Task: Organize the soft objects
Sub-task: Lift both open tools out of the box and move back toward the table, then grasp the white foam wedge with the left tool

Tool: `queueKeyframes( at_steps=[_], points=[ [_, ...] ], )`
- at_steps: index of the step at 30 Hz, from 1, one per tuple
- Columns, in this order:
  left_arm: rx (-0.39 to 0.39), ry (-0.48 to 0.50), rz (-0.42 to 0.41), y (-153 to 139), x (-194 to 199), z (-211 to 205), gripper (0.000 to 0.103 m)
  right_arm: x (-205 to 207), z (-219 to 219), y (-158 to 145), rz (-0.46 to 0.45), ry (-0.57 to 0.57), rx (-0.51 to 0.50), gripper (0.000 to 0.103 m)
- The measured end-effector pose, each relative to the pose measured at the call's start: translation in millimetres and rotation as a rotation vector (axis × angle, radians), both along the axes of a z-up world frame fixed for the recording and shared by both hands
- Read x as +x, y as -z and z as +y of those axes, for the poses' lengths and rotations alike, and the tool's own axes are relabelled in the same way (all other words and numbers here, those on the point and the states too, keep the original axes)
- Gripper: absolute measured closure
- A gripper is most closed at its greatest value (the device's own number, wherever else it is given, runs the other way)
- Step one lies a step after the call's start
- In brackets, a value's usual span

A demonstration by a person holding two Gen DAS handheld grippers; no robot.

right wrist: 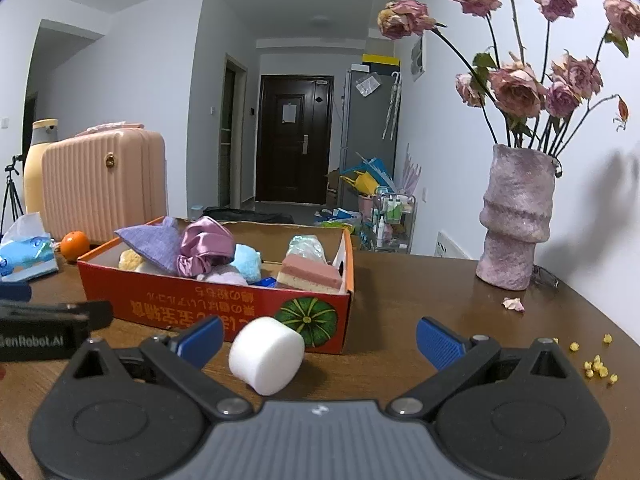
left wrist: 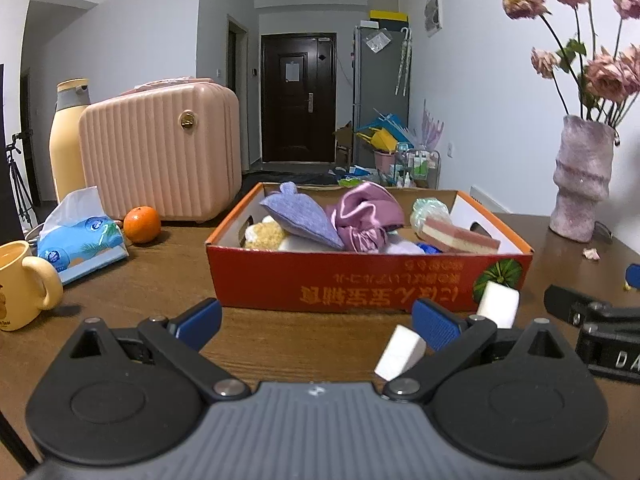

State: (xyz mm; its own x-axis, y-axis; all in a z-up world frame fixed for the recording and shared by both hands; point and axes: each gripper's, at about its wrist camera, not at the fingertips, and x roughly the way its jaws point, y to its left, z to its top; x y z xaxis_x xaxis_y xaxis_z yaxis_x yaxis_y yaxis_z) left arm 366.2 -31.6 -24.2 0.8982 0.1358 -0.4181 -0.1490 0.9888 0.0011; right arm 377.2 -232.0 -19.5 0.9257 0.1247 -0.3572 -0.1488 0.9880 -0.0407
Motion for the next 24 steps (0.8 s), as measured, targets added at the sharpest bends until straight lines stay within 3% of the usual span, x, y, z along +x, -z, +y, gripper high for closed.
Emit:
queueKeyframes(
  at_steps=[16,19,24],
  points=[
    [0.05,0.086,0.111,29,30,-39,0.002,18,-42,13,0.063,0.037,0.03,0.0],
    [0.063,0.095,0.129,33,40,-43,0.01,24,-48,17,0.082,0.047,0.034,0.0],
    [0.046,0.138,0.163,38,54,-43,0.036,31,-52,24,0.106,0.053,0.047,0.0]
  ],
)
